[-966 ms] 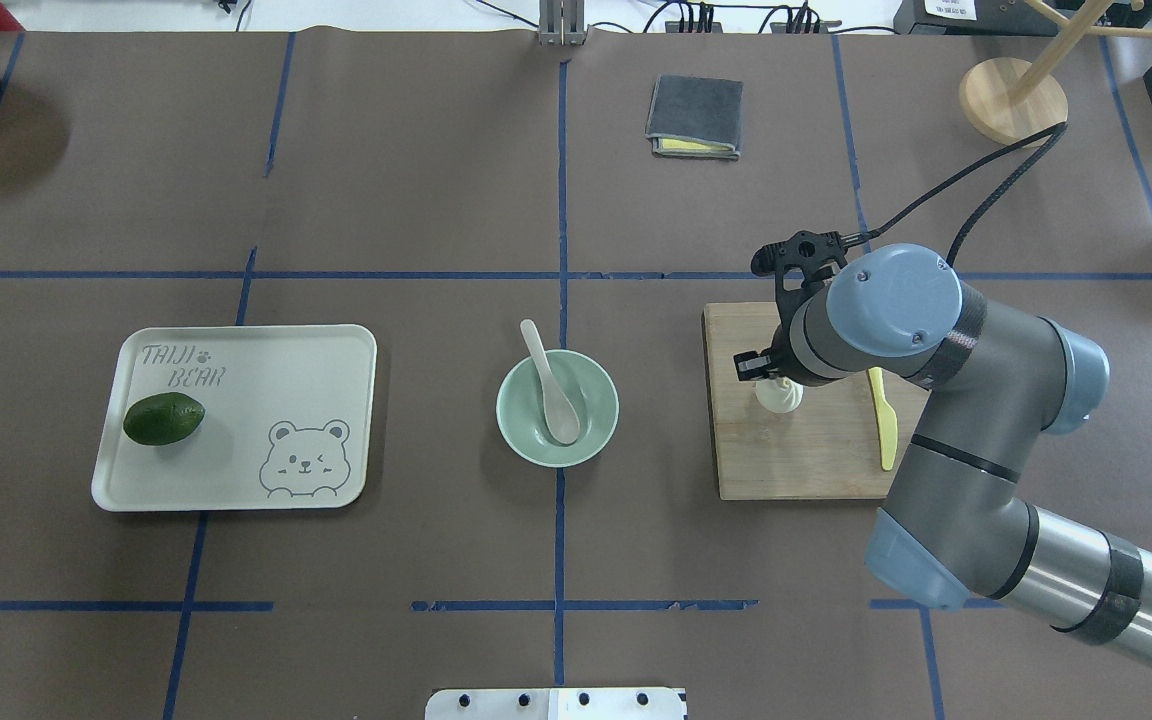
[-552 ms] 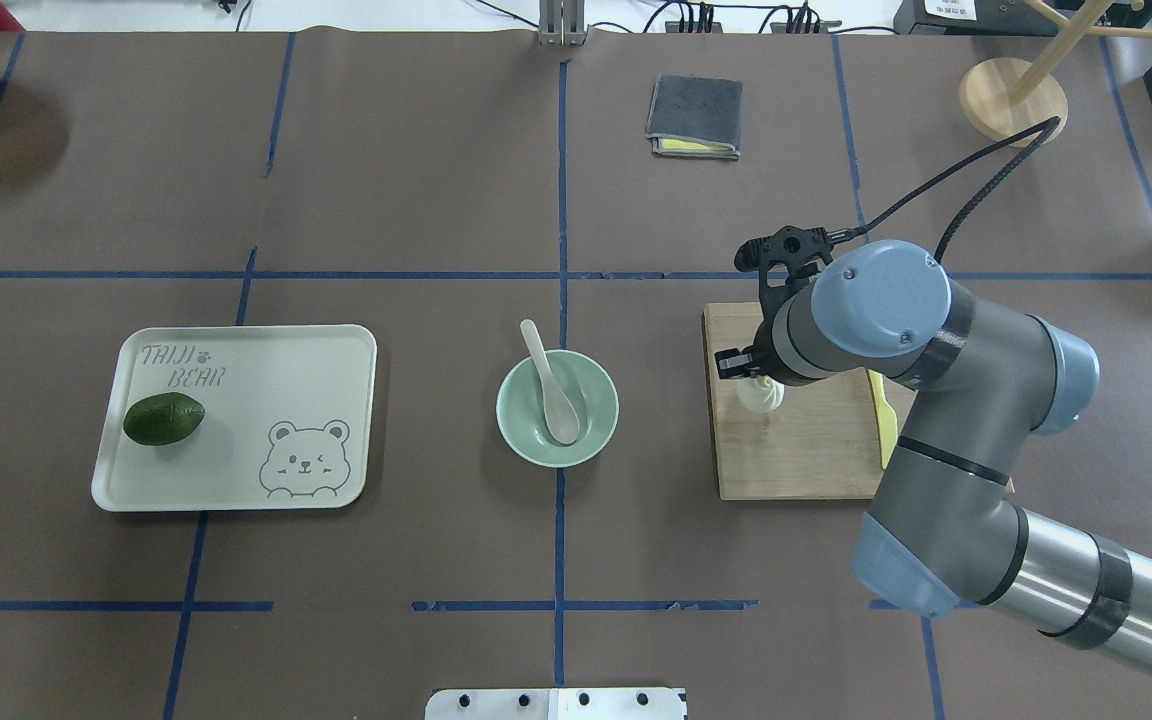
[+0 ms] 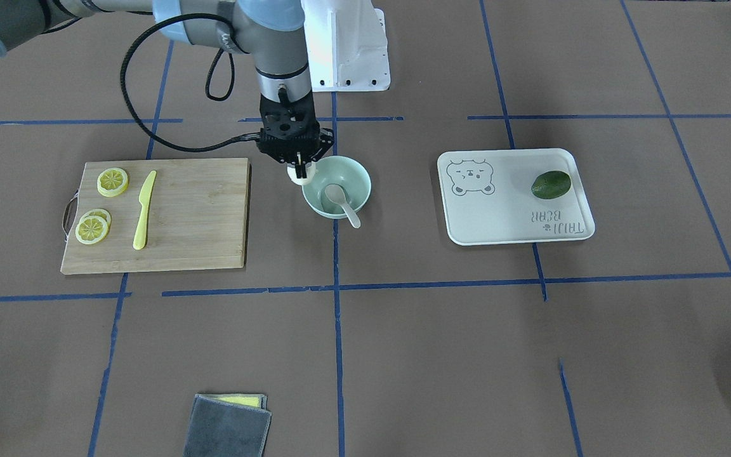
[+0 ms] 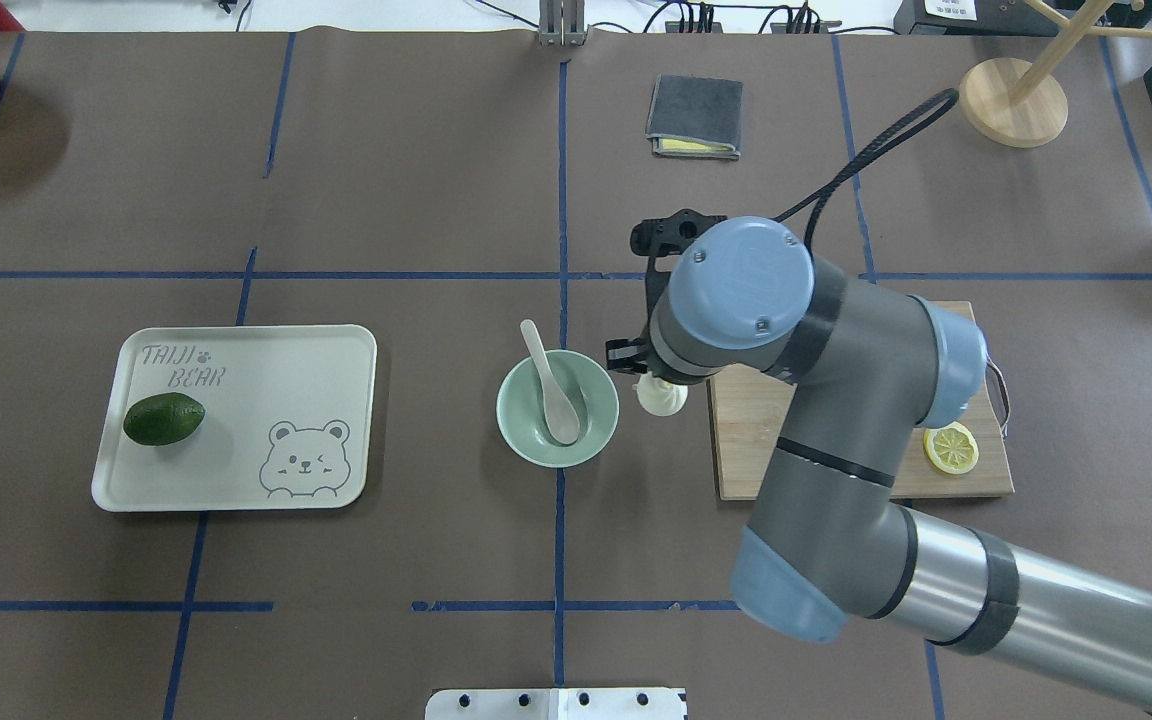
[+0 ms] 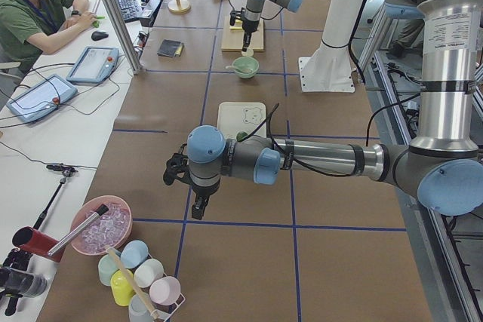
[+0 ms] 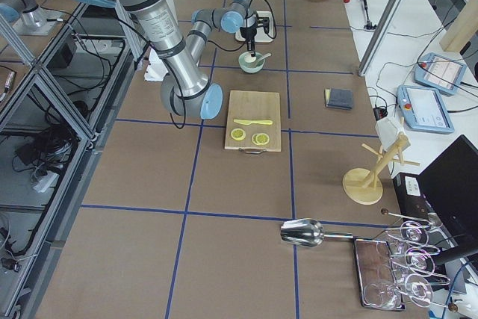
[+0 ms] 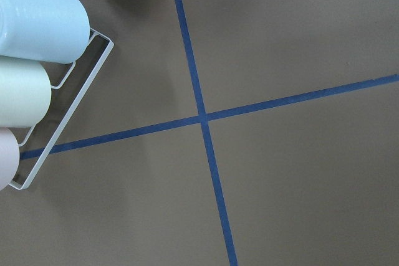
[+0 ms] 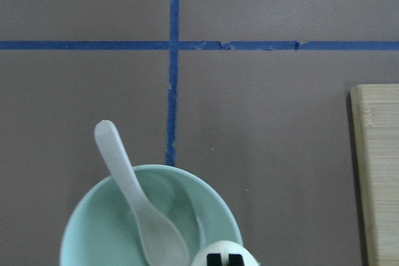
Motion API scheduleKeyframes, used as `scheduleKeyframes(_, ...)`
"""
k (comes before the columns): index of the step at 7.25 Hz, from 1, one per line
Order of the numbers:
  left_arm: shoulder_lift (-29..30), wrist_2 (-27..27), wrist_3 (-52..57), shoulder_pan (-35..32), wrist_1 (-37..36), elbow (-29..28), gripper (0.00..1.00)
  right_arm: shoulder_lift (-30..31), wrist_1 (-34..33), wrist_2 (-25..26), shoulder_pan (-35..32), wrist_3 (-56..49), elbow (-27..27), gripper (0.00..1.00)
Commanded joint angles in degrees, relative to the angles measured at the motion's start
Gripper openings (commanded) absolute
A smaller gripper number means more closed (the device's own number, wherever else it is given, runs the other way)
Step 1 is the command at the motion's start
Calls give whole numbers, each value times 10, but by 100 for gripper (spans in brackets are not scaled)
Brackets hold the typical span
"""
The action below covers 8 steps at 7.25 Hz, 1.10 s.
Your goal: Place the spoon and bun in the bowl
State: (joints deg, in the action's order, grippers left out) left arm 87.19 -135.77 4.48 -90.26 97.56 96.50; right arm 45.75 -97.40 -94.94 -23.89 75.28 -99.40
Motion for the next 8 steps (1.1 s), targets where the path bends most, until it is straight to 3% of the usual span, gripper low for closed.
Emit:
scheduleKeyframes(1, 3, 0, 0, 0, 0, 0, 100, -9, 1, 26, 28, 24, 23, 32)
scheduleKeyframes(2, 3, 0, 0, 0, 0, 0, 100, -1, 1, 57, 38, 24, 21, 97)
scheduleKeyframes(5, 1, 1, 0, 0, 0, 0, 100, -1, -1, 65, 37, 9, 3, 100)
scheduleKeyframes(6, 1, 1, 0, 0, 0, -2, 100, 8, -4, 44, 7, -15, -18, 100)
scheduleKeyframes(8, -1, 6, 2, 0, -4, -2, 100, 59, -2, -63, -110, -143, -51, 100)
